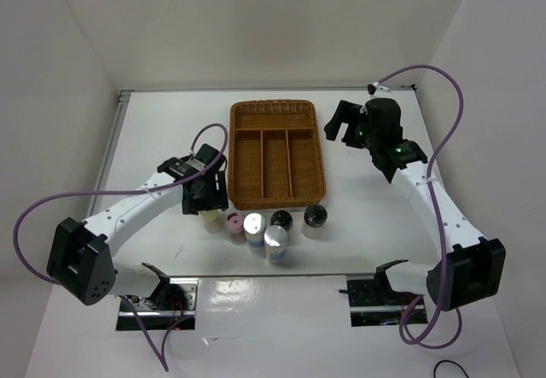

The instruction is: Organize the condiment bottles

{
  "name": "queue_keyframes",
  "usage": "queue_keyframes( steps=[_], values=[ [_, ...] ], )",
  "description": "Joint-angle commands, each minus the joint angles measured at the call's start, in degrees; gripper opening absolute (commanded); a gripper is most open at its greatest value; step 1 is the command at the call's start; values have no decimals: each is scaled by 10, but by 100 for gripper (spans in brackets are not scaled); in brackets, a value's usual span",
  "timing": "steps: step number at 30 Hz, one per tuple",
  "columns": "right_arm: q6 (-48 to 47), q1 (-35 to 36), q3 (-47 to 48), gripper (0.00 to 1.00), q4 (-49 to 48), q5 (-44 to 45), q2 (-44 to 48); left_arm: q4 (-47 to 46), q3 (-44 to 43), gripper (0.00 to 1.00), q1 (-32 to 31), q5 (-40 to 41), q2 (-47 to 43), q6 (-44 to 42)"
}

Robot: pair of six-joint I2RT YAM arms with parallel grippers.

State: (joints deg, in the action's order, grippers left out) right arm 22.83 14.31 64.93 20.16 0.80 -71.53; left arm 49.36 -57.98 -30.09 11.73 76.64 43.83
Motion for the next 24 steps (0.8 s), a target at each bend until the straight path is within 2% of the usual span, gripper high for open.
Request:
queue_keyframes(
  steps=[1, 6, 9, 11, 14, 15, 18, 24],
  values=[
    [-9, -3, 28, 99, -19, -11, -2, 15, -5, 80, -12, 6, 4, 20],
    [-14, -3, 28, 99, -19, -18, -2, 20, -5, 70, -12, 16, 4, 26],
    [-14, -3, 23, 99, -24, -33, -2, 21, -16, 59, -12, 35, 11, 26],
    [-19, -3, 17, 99, -24, -33, 4, 21, -21, 47, -12, 41, 11, 31],
    [-19, -3, 12, 99, -24, -33, 10, 27, -21, 41, -12, 52, -1, 31],
    [-19, -3, 6, 99, -24, -33, 10, 34, -33, 36, -12, 63, -1, 31],
    [-24, -3, 6, 99, -19, -33, 16, 60, -71, 36, -12, 94, -6, 19],
    [-35, -3, 1, 99, -7, -34, 16, 79, -261, 36, 10, 129, 21, -56]
  ],
)
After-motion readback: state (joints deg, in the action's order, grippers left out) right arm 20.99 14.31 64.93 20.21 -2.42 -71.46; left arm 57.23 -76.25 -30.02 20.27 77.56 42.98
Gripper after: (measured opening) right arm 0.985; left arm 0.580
